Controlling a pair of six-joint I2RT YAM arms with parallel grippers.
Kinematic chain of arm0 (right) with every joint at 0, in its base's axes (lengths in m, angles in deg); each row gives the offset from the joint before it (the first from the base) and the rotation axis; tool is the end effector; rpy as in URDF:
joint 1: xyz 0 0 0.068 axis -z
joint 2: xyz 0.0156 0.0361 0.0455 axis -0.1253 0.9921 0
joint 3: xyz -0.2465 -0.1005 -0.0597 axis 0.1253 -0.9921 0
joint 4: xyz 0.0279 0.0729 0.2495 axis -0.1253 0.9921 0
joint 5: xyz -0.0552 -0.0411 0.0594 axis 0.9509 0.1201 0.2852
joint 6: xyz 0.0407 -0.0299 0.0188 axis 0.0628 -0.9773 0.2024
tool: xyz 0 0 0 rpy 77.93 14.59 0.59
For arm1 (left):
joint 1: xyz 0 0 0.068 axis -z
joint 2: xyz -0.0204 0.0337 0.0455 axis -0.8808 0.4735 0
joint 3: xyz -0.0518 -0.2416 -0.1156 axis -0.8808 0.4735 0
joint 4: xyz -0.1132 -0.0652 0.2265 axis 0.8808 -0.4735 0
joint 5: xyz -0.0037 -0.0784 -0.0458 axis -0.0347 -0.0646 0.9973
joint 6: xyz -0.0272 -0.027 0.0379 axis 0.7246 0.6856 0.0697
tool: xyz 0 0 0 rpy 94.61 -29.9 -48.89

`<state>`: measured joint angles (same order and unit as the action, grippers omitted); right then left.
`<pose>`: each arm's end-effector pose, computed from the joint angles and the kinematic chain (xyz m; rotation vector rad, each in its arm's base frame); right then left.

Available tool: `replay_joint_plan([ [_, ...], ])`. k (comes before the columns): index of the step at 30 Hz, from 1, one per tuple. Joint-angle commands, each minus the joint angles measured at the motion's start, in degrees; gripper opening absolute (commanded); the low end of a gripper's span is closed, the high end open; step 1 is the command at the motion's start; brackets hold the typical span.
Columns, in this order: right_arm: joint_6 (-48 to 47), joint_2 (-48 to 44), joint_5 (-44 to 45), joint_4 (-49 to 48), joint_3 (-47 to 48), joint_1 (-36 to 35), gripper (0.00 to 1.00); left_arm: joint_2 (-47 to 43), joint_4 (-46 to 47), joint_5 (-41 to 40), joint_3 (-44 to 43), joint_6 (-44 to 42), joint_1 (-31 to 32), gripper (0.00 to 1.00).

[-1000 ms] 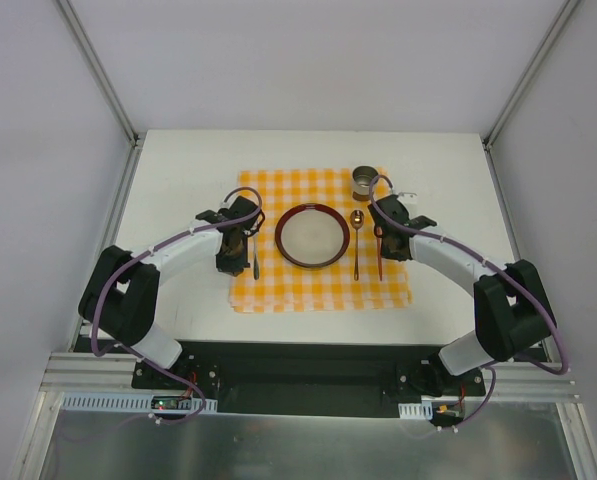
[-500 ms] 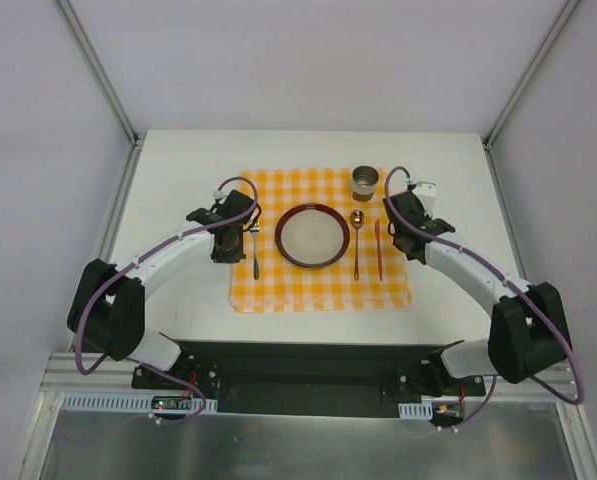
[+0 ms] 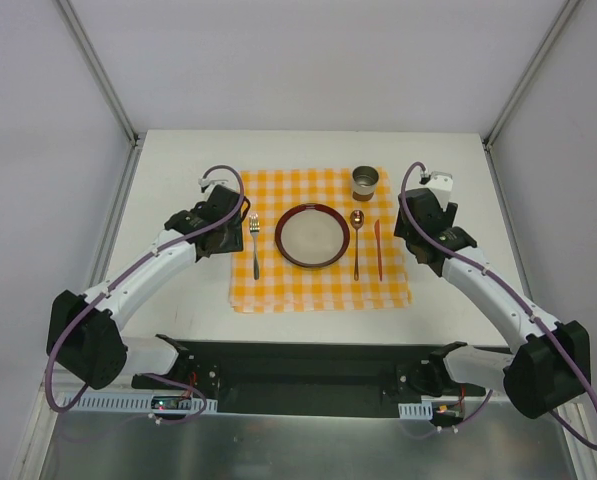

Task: Set the dinner table for one person
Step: Reset both arms

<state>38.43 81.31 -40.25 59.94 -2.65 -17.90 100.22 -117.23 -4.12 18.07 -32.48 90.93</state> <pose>0.2405 0.0888 0.2863 0.0111 2.0966 -0.3969 0.2400 -0.1184 0.2746 -0.1032 2.3749 0.0287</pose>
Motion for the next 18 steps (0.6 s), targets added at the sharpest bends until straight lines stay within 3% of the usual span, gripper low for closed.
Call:
replay_joint_plan([
  [1, -0.18, -1.36, 0.85, -0.73, -0.63, -0.03, 0.7, -1.83, -1.01, -3.18, -0.21, 0.85, -0.1, 0.61],
  [12, 0.09, -1.28, -3.46, -5.04, -7.75, -1.61, 0.78, -6.05, -0.05, -5.29, 7.52, 4.28, -0.1, 0.7],
  [15, -0.26, -0.66, -4.86, -3.46, -6.36, -1.88, 0.84, -7.55, 0.13, -6.26, 7.61, 4.98, -0.1, 0.96],
  [18, -0.7, -1.1, -4.86, -2.4, -5.47, -1.97, 0.88, -9.3, 1.1, -6.52, 7.17, 5.16, -0.1, 0.99],
])
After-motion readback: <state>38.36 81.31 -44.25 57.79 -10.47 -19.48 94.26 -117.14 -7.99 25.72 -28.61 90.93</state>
